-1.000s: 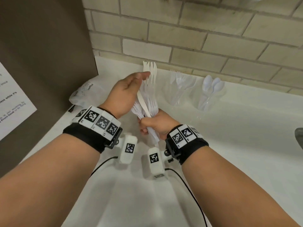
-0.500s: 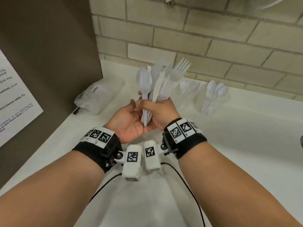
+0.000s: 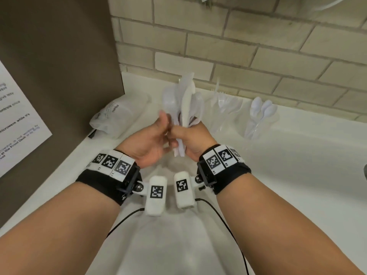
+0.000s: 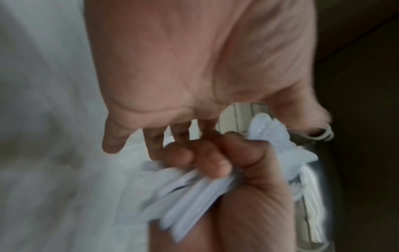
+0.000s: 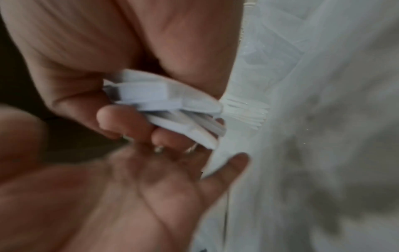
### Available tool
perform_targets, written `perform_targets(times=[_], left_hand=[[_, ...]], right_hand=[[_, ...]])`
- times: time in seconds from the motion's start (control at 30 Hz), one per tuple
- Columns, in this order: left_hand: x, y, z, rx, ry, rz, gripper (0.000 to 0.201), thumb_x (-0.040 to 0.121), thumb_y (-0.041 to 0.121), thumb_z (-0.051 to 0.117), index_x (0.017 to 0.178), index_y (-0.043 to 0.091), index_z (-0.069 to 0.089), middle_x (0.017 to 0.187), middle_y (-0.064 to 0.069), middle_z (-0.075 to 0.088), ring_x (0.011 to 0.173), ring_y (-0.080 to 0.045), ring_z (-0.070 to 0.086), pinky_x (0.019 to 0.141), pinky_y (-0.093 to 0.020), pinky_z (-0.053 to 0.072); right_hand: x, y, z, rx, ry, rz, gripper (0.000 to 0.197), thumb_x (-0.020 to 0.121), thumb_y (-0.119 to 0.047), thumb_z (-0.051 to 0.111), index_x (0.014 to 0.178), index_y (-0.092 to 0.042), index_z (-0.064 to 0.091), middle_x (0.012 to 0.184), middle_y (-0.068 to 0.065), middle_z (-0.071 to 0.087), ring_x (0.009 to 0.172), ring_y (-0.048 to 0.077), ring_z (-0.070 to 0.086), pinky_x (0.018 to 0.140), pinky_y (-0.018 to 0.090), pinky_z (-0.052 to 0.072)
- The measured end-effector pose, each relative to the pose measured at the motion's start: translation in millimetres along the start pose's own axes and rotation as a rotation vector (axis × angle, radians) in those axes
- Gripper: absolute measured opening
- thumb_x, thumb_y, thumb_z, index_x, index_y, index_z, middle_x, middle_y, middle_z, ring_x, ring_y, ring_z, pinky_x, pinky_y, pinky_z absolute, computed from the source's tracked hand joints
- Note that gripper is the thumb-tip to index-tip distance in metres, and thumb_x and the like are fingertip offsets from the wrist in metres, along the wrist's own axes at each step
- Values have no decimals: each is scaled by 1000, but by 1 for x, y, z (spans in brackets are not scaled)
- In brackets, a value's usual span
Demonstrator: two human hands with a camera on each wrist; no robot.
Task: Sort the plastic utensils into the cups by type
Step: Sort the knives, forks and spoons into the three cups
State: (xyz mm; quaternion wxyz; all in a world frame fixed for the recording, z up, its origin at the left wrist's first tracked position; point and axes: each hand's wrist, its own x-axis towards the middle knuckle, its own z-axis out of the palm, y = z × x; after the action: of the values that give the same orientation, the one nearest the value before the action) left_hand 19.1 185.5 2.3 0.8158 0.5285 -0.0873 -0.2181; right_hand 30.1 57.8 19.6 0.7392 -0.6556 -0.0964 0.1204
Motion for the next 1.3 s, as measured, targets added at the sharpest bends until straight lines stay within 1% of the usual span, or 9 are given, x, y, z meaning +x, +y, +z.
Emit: perform_targets(times=[0.1, 0.3, 0.37, 0.53, 0.63, 0.8, 1.0, 1.17, 1.3], left_hand=[[0, 8, 14, 328, 108, 71, 61, 46, 49, 89, 96, 17, 74, 102, -4, 74, 84, -21, 65, 53, -26, 49], [5, 6, 30, 384, 290, 157, 10, 80, 8, 70, 91, 9, 72, 98, -5, 75, 95, -14, 71, 87, -31, 54], [5, 6, 30, 282, 331, 187, 8, 82, 5, 67, 78, 10, 72, 85, -9, 76, 91, -19, 72, 84, -34, 55], [10, 7, 15, 66, 546, 267, 18, 85, 7, 64, 69, 12, 57, 48, 0, 52, 51, -18, 59, 60, -34, 54], [12, -1, 2, 157, 543, 191, 16, 83, 15, 71, 74, 15, 58, 55, -2, 48, 47, -17, 48, 56, -32, 46], [13, -13, 9, 266, 354, 180, 10, 86, 16, 68, 93, 21, 62, 68, -2, 54, 53, -13, 49, 56, -30, 45], [14, -14, 11, 346, 281, 247, 37, 87, 9, 66, 116, 30, 58, 88, -10, 61, 56, -14, 48, 52, -29, 44], [13, -19, 9, 365, 353, 152, 9, 82, 13, 71, 84, 16, 63, 58, 0, 57, 49, -15, 51, 56, -33, 47], [13, -26, 7, 438, 359, 111, 24, 80, 22, 75, 67, 10, 58, 49, -2, 55, 43, -14, 50, 54, -25, 46]], right_hand=[[-6, 9, 9, -257, -111, 59, 19, 67, -7, 59, 82, 4, 59, 72, 26, 56, 66, 28, 56, 51, 30, 44], [-9, 12, 10, -293, -247, 236, 15, 76, 18, 59, 78, 3, 56, 99, 28, 62, 112, 43, 57, 96, 51, 48], [-6, 12, 8, -408, -202, 165, 36, 58, 1, 74, 92, 6, 61, 92, 31, 66, 97, 40, 66, 86, 58, 53], [-2, -10, -26, -713, -44, 208, 61, 61, -56, 81, 106, -22, 59, 104, -5, 63, 96, 12, 61, 85, 31, 53], [1, -28, -33, -493, 255, 2, 43, 68, -47, 80, 90, -19, 56, 87, -3, 57, 79, 11, 58, 71, 28, 50], [6, -36, -18, -573, 125, -171, 19, 72, -29, 82, 84, -28, 68, 85, -4, 53, 66, 4, 50, 66, 18, 44], [11, -24, -7, -635, 184, -204, 6, 80, -30, 75, 80, -30, 69, 97, 2, 61, 72, 6, 54, 77, 25, 51], [12, -25, -2, -588, 214, -236, 9, 87, -24, 67, 79, -25, 66, 95, 2, 64, 67, 6, 52, 75, 27, 49], [13, -31, 0, -464, 333, -323, 19, 92, -22, 60, 76, -29, 55, 88, 0, 64, 72, 9, 54, 71, 26, 46]])
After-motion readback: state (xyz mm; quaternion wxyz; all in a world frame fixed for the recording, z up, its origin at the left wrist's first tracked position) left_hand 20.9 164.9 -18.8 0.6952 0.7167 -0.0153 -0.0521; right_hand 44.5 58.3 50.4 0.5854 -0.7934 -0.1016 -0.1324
